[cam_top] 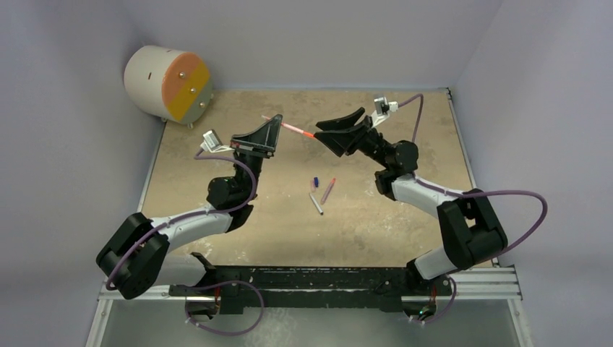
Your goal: Insert the pens into the pen caps
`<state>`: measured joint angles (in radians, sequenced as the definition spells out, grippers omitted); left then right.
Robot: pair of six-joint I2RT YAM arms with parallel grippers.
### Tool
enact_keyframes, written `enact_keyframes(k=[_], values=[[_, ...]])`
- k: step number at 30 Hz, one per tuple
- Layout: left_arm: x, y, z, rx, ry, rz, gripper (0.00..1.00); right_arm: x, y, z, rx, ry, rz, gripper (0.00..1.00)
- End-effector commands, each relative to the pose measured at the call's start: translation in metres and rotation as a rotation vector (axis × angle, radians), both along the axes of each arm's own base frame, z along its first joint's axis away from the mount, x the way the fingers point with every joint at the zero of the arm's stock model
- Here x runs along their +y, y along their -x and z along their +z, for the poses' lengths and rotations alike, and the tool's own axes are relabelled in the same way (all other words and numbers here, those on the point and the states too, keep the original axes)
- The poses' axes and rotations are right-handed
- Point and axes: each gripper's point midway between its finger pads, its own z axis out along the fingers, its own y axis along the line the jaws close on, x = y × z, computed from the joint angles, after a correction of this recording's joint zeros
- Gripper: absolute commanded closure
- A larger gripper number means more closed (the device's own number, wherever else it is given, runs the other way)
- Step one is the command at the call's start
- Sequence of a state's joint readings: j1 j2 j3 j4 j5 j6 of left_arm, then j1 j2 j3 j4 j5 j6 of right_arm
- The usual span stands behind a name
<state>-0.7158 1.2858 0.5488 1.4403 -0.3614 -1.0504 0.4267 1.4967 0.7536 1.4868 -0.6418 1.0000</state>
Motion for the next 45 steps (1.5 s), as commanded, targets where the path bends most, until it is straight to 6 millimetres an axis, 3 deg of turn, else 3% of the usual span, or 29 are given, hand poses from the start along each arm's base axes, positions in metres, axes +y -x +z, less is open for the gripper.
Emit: enact_keyframes(k=[1, 7, 12, 17, 19, 24, 27, 33, 37, 42, 44, 45], values=[[0.009, 0.029, 0.052, -0.178, 0.103, -0.042, 1.0, -0.009, 0.051, 0.065, -0.328, -0.096, 0.08, 0.43], [-0.005, 0.033, 0.058, -0.213, 0.08, -0.101, 1.0, -0.004, 0.052, 0.062, -0.346, -0.049, 0.11, 0.55], [-0.012, 0.032, 0.058, -0.218, 0.064, -0.117, 1.0, -0.001, 0.054, 0.062, -0.367, -0.014, 0.115, 0.56], [-0.02, 0.033, 0.058, -0.222, 0.032, -0.143, 1.0, -0.002, 0.051, 0.062, -0.365, 0.007, 0.08, 0.82], [-0.022, 0.033, 0.057, -0.222, 0.028, -0.147, 1.0, -0.002, 0.051, 0.062, -0.365, 0.01, 0.078, 0.99], [-0.029, 0.031, 0.052, -0.192, -0.015, -0.168, 1.0, -0.001, 0.053, 0.06, -0.367, 0.02, 0.086, 1.0], [-0.044, 0.028, 0.048, -0.149, -0.13, -0.216, 0.75, 0.0, 0.053, 0.054, -0.356, 0.062, 0.091, 1.0], [-0.037, 0.022, 0.039, -0.123, -0.589, -0.088, 0.52, -0.009, 0.052, 0.038, -0.308, 0.183, -0.003, 1.0], [-0.034, 0.018, 0.034, -0.097, -0.912, -0.045, 0.47, -0.018, 0.056, 0.026, -0.285, 0.292, -0.059, 1.0], [-0.011, 0.016, 0.027, -0.054, -1.078, 0.055, 0.43, -0.032, 0.061, 0.013, -0.249, 0.422, -0.128, 1.0], [-0.011, 0.02, 0.019, -0.062, -1.177, 0.029, 0.39, -0.036, 0.058, 0.003, -0.234, 0.49, -0.146, 1.0], [-0.017, 0.025, 0.006, -0.069, -1.254, -0.036, 0.34, -0.037, 0.056, -0.002, -0.227, 0.525, -0.147, 1.0]])
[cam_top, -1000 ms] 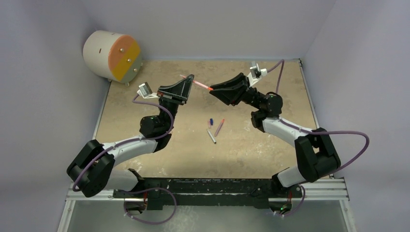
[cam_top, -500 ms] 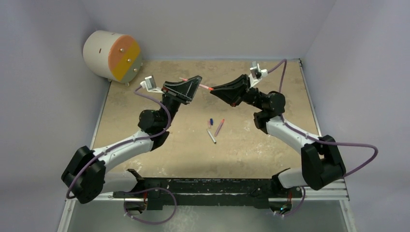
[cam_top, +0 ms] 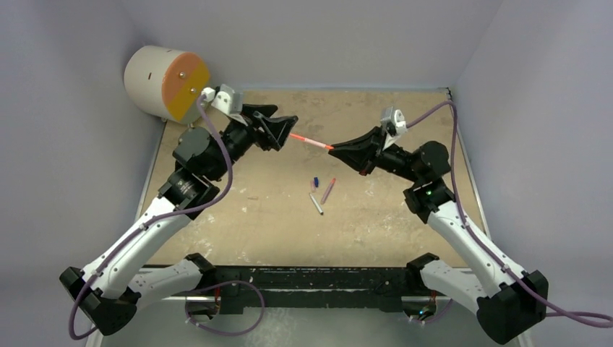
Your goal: Insert the pens into the pen caps
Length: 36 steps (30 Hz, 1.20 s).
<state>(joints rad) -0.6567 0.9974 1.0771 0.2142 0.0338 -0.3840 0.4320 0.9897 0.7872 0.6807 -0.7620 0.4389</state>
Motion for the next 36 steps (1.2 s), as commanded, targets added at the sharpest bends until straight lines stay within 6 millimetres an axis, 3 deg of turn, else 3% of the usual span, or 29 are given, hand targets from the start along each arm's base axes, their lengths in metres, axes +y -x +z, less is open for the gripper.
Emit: enact_keyframes(k=[1, 6, 11, 15, 21, 23, 26, 30, 32, 36], values=[[-0.008, 0.006, -0.062, 0.081, -0.41, -0.088, 0.32, -0.008, -0.017, -0.032, 0.054, 0.194, -0.102, 1.0], [-0.029, 0.02, -0.108, 0.186, -0.607, -0.301, 0.3, -0.002, -0.014, -0.066, 0.2, 0.311, -0.023, 1.0], [-0.025, 0.038, -0.118, 0.134, -0.688, -0.382, 0.29, -0.003, -0.004, -0.052, 0.189, 0.308, -0.001, 1.0], [-0.028, 0.05, -0.117, 0.097, -0.694, -0.447, 0.32, -0.001, 0.007, -0.056, 0.169, 0.332, 0.067, 1.0], [-0.041, 0.061, -0.147, 0.179, -0.719, -0.588, 0.35, 0.003, 0.013, -0.052, 0.14, 0.317, 0.124, 1.0], [-0.048, 0.067, -0.156, 0.194, -0.72, -0.657, 0.4, 0.005, 0.015, -0.052, 0.141, 0.315, 0.145, 1.0], [-0.053, 0.07, -0.166, 0.209, -0.73, -0.688, 0.44, 0.006, 0.019, -0.051, 0.136, 0.314, 0.169, 1.0], [-0.055, 0.064, -0.172, 0.228, -0.732, -0.659, 0.41, 0.007, 0.023, -0.05, 0.13, 0.308, 0.193, 1.0], [-0.057, 0.067, -0.172, 0.221, -0.727, -0.68, 0.5, 0.007, 0.022, -0.051, 0.131, 0.309, 0.187, 1.0], [-0.058, 0.071, -0.169, 0.207, -0.715, -0.694, 0.81, 0.007, 0.021, -0.052, 0.136, 0.311, 0.184, 1.0]])
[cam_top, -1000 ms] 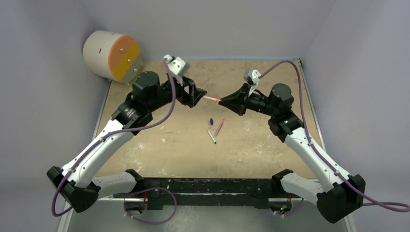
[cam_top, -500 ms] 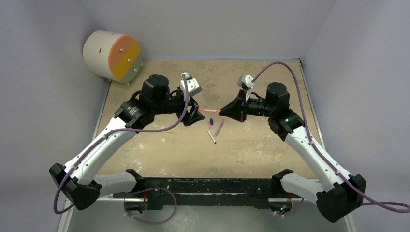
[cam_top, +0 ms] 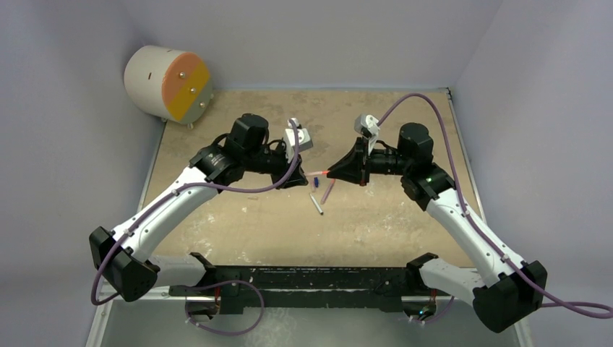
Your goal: Insert the pens into the pen caps
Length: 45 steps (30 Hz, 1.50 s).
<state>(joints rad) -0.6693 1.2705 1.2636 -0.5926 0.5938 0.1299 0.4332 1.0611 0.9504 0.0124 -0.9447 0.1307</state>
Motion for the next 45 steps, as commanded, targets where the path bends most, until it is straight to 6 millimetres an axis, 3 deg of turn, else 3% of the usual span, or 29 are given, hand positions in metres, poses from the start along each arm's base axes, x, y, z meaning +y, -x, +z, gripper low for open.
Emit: enact_keyframes(k=[1, 3, 6, 9, 11, 15, 18, 22, 27, 32, 38, 39, 45], values=[[-0.008, 0.01, 0.017, -0.043, 0.07, -0.068, 0.89, 0.004, 0.0, 0.024, -0.076, -0.036, 0.024, 1.0], [-0.009, 0.011, 0.019, -0.049, 0.083, -0.072, 1.0, 0.004, -0.001, 0.022, -0.071, -0.034, 0.023, 1.0], [-0.009, 0.014, 0.021, -0.06, 0.095, -0.087, 1.0, 0.005, -0.004, 0.019, -0.056, -0.032, 0.011, 0.98], [-0.009, 0.006, 0.025, -0.095, 0.124, -0.038, 1.0, 0.002, -0.017, 0.027, -0.059, -0.083, -0.09, 0.54], [-0.011, -0.001, 0.036, -0.129, 0.182, 0.01, 1.0, 0.0, -0.022, 0.046, -0.098, -0.178, -0.153, 0.38], [-0.014, -0.007, 0.074, -0.207, 0.382, 0.086, 1.0, -0.017, -0.018, 0.095, -0.169, -0.441, -0.271, 0.28], [-0.017, -0.01, 0.102, -0.221, 0.547, 0.13, 1.0, -0.022, -0.017, 0.113, -0.213, -0.533, -0.286, 0.28], [-0.034, 0.0, 0.127, -0.177, 0.704, 0.04, 1.0, -0.01, -0.02, 0.119, -0.19, -0.555, -0.204, 0.32], [-0.053, 0.012, 0.125, -0.169, 0.732, -0.037, 1.0, -0.004, -0.022, 0.14, -0.213, -0.625, -0.144, 0.36], [-0.058, 0.008, 0.112, -0.159, 0.692, -0.033, 1.0, 0.0, -0.016, 0.154, -0.248, -0.652, -0.08, 0.43], [-0.054, 0.006, 0.109, -0.17, 0.672, -0.006, 1.0, 0.001, -0.02, 0.152, -0.246, -0.644, -0.092, 0.99], [-0.054, 0.007, 0.108, -0.165, 0.663, -0.006, 1.0, 0.002, -0.02, 0.151, -0.245, -0.644, -0.091, 1.0], [-0.055, 0.008, 0.109, -0.16, 0.617, -0.022, 0.7, 0.01, -0.013, 0.14, -0.233, -0.582, -0.017, 1.0]])
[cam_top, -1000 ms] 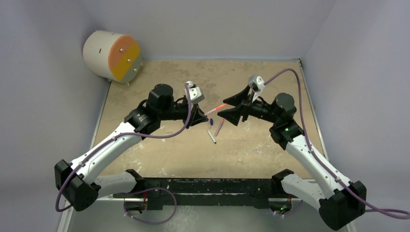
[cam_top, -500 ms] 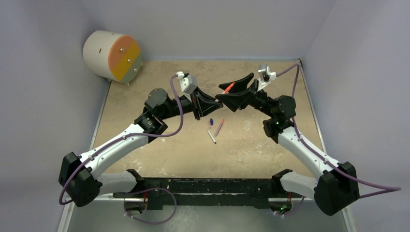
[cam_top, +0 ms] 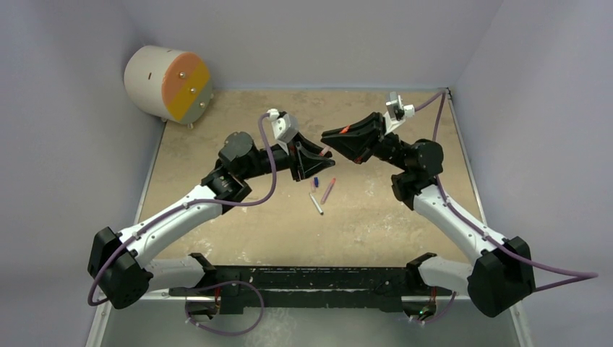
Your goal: Insert the pens into the pen caps
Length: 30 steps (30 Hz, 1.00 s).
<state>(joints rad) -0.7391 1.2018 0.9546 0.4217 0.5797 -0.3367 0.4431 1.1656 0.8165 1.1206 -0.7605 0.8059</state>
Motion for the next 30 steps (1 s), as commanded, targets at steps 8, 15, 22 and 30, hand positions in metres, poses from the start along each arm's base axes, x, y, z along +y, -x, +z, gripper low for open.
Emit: enact_keyframes(k=[8, 15, 22, 30], values=[[0.003, 0.017, 0.033, -0.098, -0.033, -0.065, 0.64, 0.001, 0.005, 0.011, -0.098, 0.087, 0.008, 1.0], [-0.001, 0.013, 0.04, -0.099, -0.001, -0.061, 0.71, 0.007, 0.007, -0.003, -0.066, 0.12, 0.059, 1.0], [-0.001, 0.002, 0.044, -0.094, 0.05, -0.006, 1.0, 0.007, 0.006, -0.007, -0.058, 0.119, 0.05, 1.0], [0.074, -0.087, 0.011, 0.123, 0.071, 0.629, 1.0, -0.027, -0.038, -0.017, 0.071, 0.088, -0.327, 0.27]])
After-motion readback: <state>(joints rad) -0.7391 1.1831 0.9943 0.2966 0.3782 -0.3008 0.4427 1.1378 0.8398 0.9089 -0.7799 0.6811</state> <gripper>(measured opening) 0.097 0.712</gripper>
